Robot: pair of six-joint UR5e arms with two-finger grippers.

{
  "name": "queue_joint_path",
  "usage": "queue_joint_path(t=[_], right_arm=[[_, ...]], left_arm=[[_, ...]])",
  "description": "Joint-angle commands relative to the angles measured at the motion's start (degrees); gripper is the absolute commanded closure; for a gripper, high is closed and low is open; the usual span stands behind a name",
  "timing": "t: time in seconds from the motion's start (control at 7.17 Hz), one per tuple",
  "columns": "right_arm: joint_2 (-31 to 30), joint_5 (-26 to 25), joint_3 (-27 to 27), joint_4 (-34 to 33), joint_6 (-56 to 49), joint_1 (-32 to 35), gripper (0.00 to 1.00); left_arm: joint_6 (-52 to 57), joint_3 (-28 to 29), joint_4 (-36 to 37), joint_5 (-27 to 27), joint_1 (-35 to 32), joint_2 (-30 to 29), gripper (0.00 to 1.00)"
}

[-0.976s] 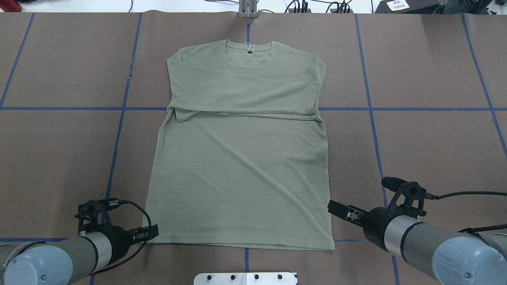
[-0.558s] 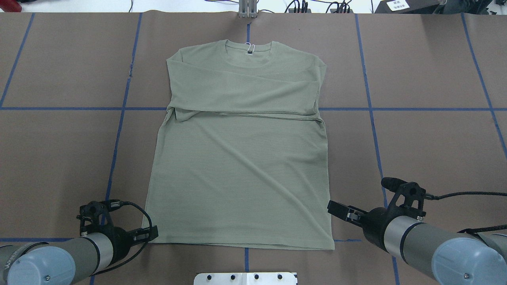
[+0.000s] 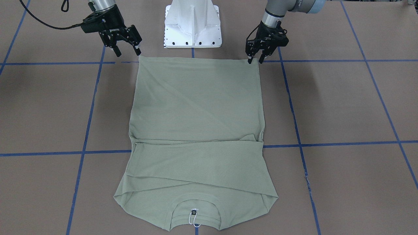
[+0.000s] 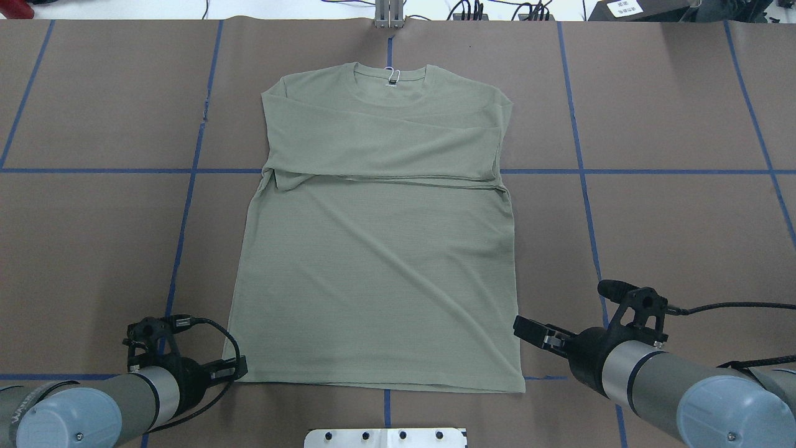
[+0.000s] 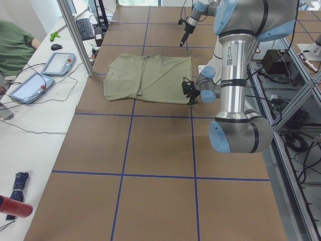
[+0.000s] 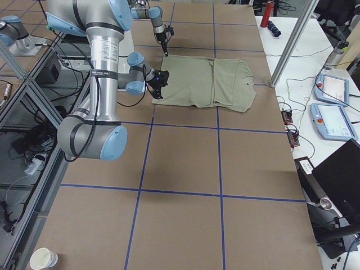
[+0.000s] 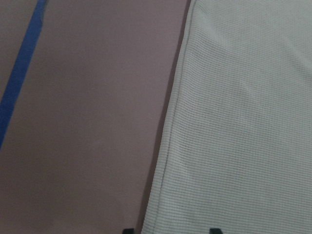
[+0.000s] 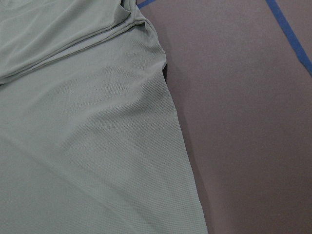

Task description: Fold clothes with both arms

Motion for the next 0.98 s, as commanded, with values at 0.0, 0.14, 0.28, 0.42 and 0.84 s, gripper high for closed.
queue_joint_path(t=[0.0, 0.14, 0.28, 0.42, 0.84], right_arm=[[0.01, -0.01, 0.00, 0.00, 0.00, -0.09, 0.01], [0.10, -0.01, 0.00, 0.00, 0.00, -0.26, 0.01], [0.10, -0.27, 0.00, 0.00, 0.00, -0.44, 0.01], [0.10, -0.27, -0.09, 0.00, 0.00, -0.62, 0.01], [0.18, -1.23, -0.18, 0.00, 0.00, -1.23, 0.01]], left_arm=[[0.11, 0.11, 0.00, 0.00, 0.00, -0.02, 0.46], [0.11, 0.28, 0.00, 0.00, 0.00, -0.02, 0.48], [0.11, 0.29, 0.00, 0.00, 0.00, -0.02, 0.50], [0.11, 0.29, 0.00, 0.00, 0.00, 0.07, 0.51], [-0.15, 0.29, 0.00, -0.18, 0.18, -0.02, 0.81]])
